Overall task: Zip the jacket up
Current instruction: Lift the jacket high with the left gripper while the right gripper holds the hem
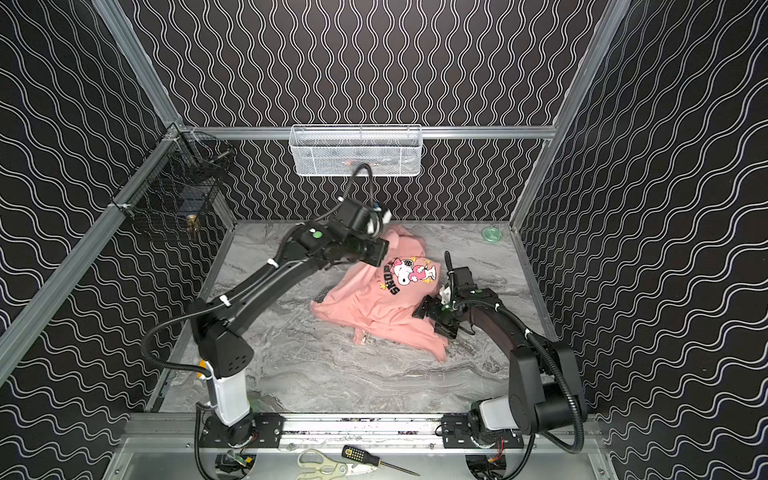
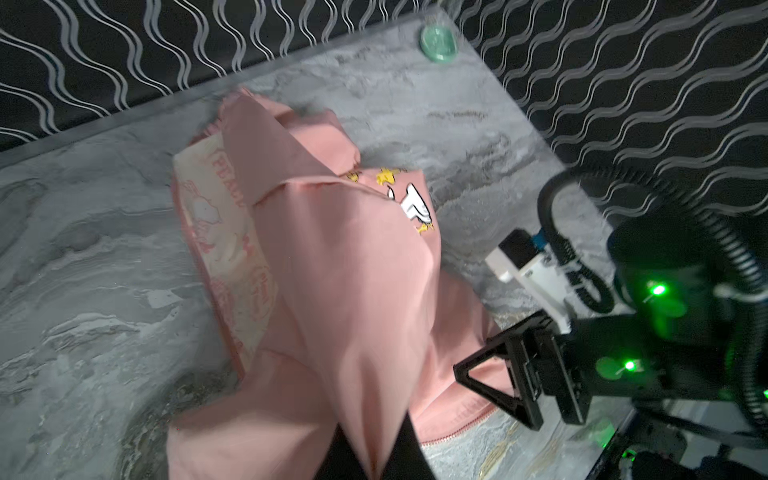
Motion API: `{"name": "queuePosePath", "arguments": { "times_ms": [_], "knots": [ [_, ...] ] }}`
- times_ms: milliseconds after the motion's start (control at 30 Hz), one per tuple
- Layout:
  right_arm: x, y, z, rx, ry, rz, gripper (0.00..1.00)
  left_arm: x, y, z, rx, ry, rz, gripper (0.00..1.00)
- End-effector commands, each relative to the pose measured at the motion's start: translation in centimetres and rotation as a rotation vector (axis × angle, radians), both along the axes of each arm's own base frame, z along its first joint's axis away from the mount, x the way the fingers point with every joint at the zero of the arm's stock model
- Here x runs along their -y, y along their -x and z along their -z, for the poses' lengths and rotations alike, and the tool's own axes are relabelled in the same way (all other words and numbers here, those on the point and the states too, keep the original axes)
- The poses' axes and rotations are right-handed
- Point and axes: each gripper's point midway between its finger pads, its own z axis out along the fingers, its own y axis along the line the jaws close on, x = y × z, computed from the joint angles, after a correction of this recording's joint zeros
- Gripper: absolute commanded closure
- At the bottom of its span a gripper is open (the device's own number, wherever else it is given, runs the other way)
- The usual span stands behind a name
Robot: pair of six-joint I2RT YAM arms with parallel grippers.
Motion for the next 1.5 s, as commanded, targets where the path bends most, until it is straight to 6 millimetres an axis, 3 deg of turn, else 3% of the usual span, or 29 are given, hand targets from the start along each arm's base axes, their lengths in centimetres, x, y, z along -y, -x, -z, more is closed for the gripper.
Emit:
{"name": "queuePosePath", "arguments": {
  "times_ms": [0,167,300,500,533,667,767,833,900,967,1033,1133,1333,1467],
  "knots": [
    [-0.1,0.2,0.6,-0.001,0.076,-0.021,0.11,-2.1,-1.3,-3.8,0.031,0.136,-0.067,0.96],
    [0.1,1.1,0.9,0.020,0.215,-0.083,0.10,-7.6,-3.0,-6.5,0.060,0.174,-0.198,0.98],
    [-0.1,1.9,0.8,0.048,0.303,-0.153,0.09,-10.6,-3.8,-8.0,0.062,0.214,-0.268,1.00],
    [-0.7,3.3,2.4,0.013,0.444,-0.250,0.07,-12.4,-4.3,-10.5,0.064,0.310,-0.293,1.00],
    [-0.8,3.4,2.9,0.004,0.454,-0.255,0.02,-12.5,-4.4,-11.0,0.065,0.330,-0.293,1.00],
    [-0.8,2.8,4.2,-0.015,0.492,-0.241,0.02,-13.0,-4.5,-13.4,0.085,0.416,-0.293,1.00],
    [-1.5,1.8,4.8,-0.019,0.486,-0.230,0.16,-13.4,-4.5,-15.4,0.101,0.479,-0.288,1.00],
    [-2.6,0.9,4.7,-0.009,0.447,-0.233,0.39,-13.6,-4.4,-16.6,0.119,0.497,-0.285,1.00],
    [-4.2,-0.6,3.2,0.043,0.389,-0.230,0.60,-14.1,-4.1,-17.6,0.143,0.493,-0.290,1.00],
    [-5.2,-1.5,1.6,0.085,0.344,-0.220,0.73,-14.5,-3.9,-18.3,0.172,0.479,-0.296,1.00],
    [-6.1,-2.5,-0.7,0.137,0.307,-0.220,0.86,-15.3,-3.6,-19.3,0.208,0.465,-0.311,1.00],
    [-7.3,-3.5,-4.7,0.219,0.238,-0.227,0.96,-16.1,-3.3,-21.2,0.270,0.464,-0.316,1.00],
    [-8.5,-3.8,-11.7,0.358,0.112,-0.237,1.00,-17.5,-2.9,-25.9,0.416,0.523,-0.332,1.00],
    [-7.5,-3.3,-15.9,0.455,0.061,-0.203,1.00,-18.5,-2.8,-28.2,0.477,0.562,-0.366,1.00]
  ]
}}
